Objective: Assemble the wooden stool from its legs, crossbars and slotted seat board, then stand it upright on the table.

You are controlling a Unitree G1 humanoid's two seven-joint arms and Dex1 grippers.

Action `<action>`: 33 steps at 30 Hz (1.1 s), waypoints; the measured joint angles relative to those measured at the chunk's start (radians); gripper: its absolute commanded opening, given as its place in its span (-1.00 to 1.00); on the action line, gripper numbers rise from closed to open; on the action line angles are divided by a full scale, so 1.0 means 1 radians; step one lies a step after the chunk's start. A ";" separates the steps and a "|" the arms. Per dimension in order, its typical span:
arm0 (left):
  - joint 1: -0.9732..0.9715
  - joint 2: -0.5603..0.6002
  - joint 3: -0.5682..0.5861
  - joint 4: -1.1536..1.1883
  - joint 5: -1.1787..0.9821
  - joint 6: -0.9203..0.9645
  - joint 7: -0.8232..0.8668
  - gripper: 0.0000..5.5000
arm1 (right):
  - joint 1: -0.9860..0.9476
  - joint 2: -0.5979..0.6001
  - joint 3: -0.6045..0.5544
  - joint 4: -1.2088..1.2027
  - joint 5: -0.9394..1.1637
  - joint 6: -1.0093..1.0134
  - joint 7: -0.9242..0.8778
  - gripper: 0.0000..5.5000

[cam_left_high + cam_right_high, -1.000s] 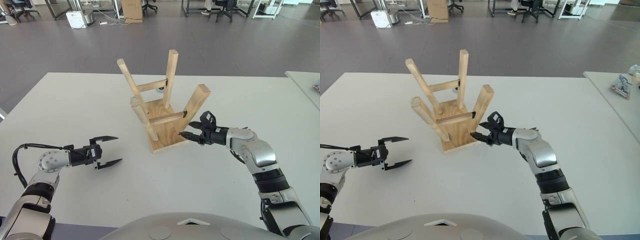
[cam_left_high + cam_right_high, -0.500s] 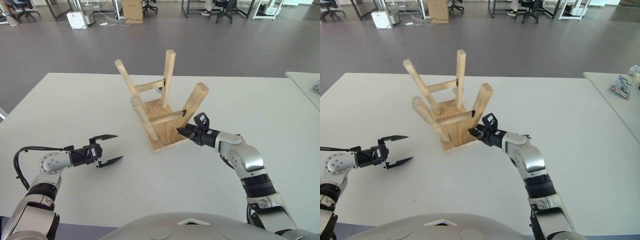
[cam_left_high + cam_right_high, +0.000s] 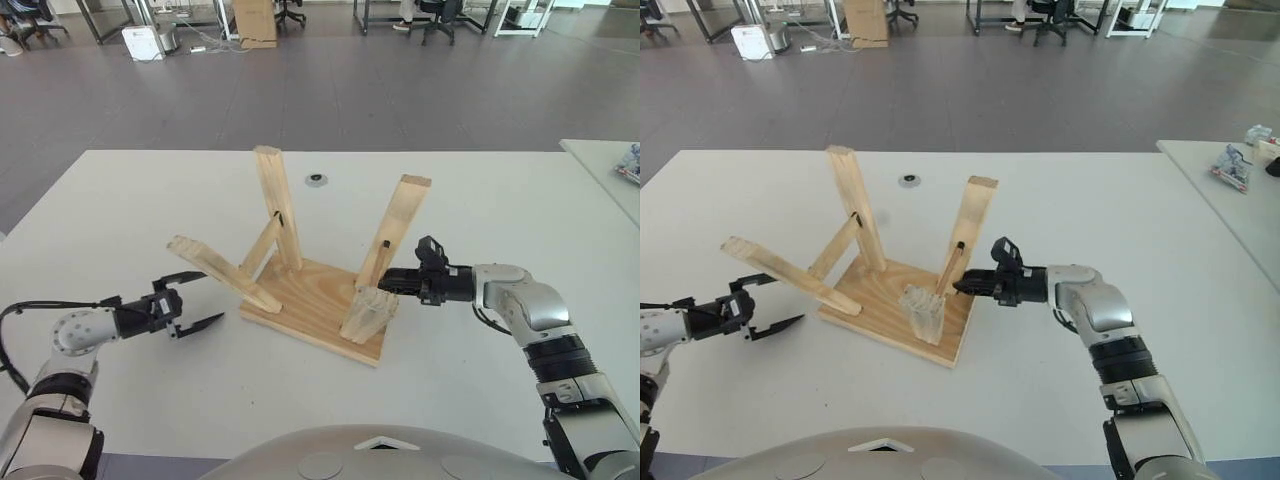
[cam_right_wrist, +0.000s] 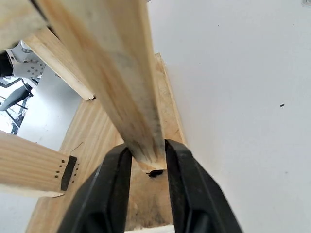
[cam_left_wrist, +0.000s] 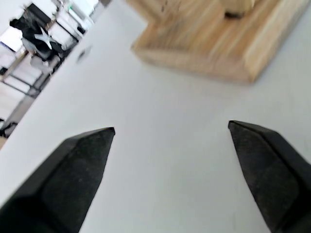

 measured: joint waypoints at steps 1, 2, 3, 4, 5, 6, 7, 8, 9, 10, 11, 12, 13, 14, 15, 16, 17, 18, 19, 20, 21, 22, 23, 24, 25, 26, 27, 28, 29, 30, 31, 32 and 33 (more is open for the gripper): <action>0.003 0.027 0.004 0.016 0.000 0.002 -0.011 0.58 | 0.000 0.000 0.008 0.003 -0.014 -0.025 0.003 -0.64; 0.007 0.048 0.006 0.028 0.000 0.004 -0.019 0.58 | 0.000 0.004 0.016 0.013 -0.028 -0.058 0.003 -0.64; 0.007 0.048 0.006 0.028 0.000 0.005 -0.022 0.58 | 0.000 0.006 0.020 0.019 -0.040 -0.085 0.004 -0.53; 0.006 0.048 0.007 0.027 0.000 0.006 -0.026 0.58 | -0.002 0.008 0.025 0.030 -0.051 -0.114 0.003 -0.49; 0.003 0.045 0.007 0.025 -0.001 0.013 -0.031 0.58 | -0.002 0.011 0.030 0.042 -0.057 -0.133 0.004 -0.44; -0.003 0.041 0.007 0.023 -0.001 0.019 -0.040 0.58 | -0.004 0.016 0.039 0.055 -0.061 -0.140 0.004 -0.38; -0.006 0.031 0.007 0.017 -0.001 0.023 -0.047 0.58 | -0.004 0.016 0.046 0.059 -0.062 -0.140 0.013 -0.32; -0.006 0.022 0.006 0.004 -0.001 0.023 -0.057 0.58 | -0.006 0.016 0.048 0.061 -0.062 -0.148 0.028 -0.23; -0.007 0.013 0.006 -0.001 -0.001 0.023 -0.058 0.58 | -0.008 0.017 0.049 0.071 -0.063 -0.172 0.032 -0.23; -0.007 0.009 0.006 -0.005 -0.001 0.023 -0.058 0.58 | -0.011 0.017 0.047 0.084 -0.075 -0.211 0.029 -0.23; -0.007 0.004 0.006 -0.008 -0.001 0.023 -0.058 0.58 | -0.021 0.017 0.040 0.101 -0.085 -0.241 0.023 -0.23; -0.010 -0.001 0.006 -0.010 -0.001 0.024 -0.060 0.58 | -0.030 0.015 0.030 0.114 -0.090 -0.263 0.020 -0.23; -0.022 -0.006 0.002 -0.009 0.000 0.025 -0.063 0.58 | -0.038 0.009 0.012 0.118 -0.091 -0.289 0.019 -0.23; -0.041 -0.015 -0.003 0.000 0.003 0.029 -0.064 0.58 | -0.040 -0.006 -0.005 0.120 -0.092 -0.307 0.018 -0.23; -0.066 -0.023 -0.013 0.010 0.008 0.032 -0.061 0.58 | -0.040 -0.020 -0.018 0.122 -0.092 -0.316 0.019 -0.23; -0.091 -0.030 -0.022 0.019 0.026 0.032 -0.053 0.58 | -0.040 -0.034 -0.030 0.122 -0.092 -0.319 0.020 -0.23; -0.134 -0.041 -0.037 0.039 0.065 0.034 -0.032 0.58 | -0.035 -0.049 -0.043 0.121 -0.092 -0.319 0.018 -0.23; -0.169 -0.053 -0.053 0.050 0.098 0.039 -0.006 0.58 | -0.024 -0.062 -0.050 0.116 -0.093 -0.319 0.013 -0.23; -0.207 -0.071 -0.070 0.061 0.135 0.054 0.023 0.58 | 0.001 -0.077 -0.058 0.109 -0.099 -0.319 -0.004 -0.23; -0.239 -0.094 -0.084 0.076 0.166 0.073 0.043 0.58 | 0.040 -0.087 -0.060 0.097 -0.113 -0.316 -0.020 -0.23; -0.250 -0.108 -0.084 0.081 0.164 0.095 0.042 0.58 | 0.070 -0.093 -0.060 0.083 -0.120 -0.315 -0.025 -0.23; -0.255 -0.125 -0.068 0.085 0.154 0.139 0.027 0.58 | 0.108 -0.105 -0.060 0.069 -0.122 -0.307 -0.030 -0.23; -0.253 -0.139 -0.052 0.087 0.139 0.180 0.018 0.58 | 0.139 -0.114 -0.061 0.058 -0.123 -0.299 -0.035 -0.23; -0.246 -0.161 -0.034 0.085 0.111 0.231 0.000 0.50 | 0.182 -0.120 -0.069 0.035 -0.123 -0.282 -0.047 -0.21; -0.245 -0.170 -0.032 0.074 0.104 0.253 -0.018 0.47 | 0.200 -0.123 -0.072 0.019 -0.122 -0.263 -0.058 -0.21; -0.236 -0.181 -0.032 0.050 0.093 0.270 -0.048 0.37 | 0.232 -0.126 -0.077 -0.027 -0.119 -0.240 -0.082 -0.21; -0.222 -0.188 -0.032 0.028 0.078 0.280 -0.073 0.34 | 0.276 -0.127 -0.076 -0.083 -0.118 -0.214 -0.102 -0.27; -0.209 -0.186 -0.032 0.006 0.075 0.296 -0.103 0.25 | 0.323 -0.125 -0.073 -0.146 -0.113 -0.190 -0.132 -0.33; -0.194 -0.183 -0.031 -0.012 0.067 0.298 -0.125 0.16 | 0.363 -0.121 -0.071 -0.210 -0.108 -0.161 -0.158 -0.42; -0.178 -0.175 -0.030 -0.032 0.055 0.303 -0.146 0.11 | 0.403 -0.112 -0.069 -0.267 -0.095 -0.134 -0.185 -0.48; -0.166 -0.170 -0.030 -0.044 0.046 0.306 -0.165 0.02 | 0.434 -0.109 -0.067 -0.313 -0.088 -0.112 -0.206 -0.56; -0.147 -0.161 -0.030 -0.067 0.038 0.313 -0.184 -0.03 | 0.476 -0.100 -0.063 -0.363 -0.080 -0.092 -0.231 -0.61; -0.141 -0.158 -0.029 -0.078 0.035 0.319 -0.196 -0.11 | 0.497 -0.095 -0.059 -0.387 -0.073 -0.085 -0.245 -0.69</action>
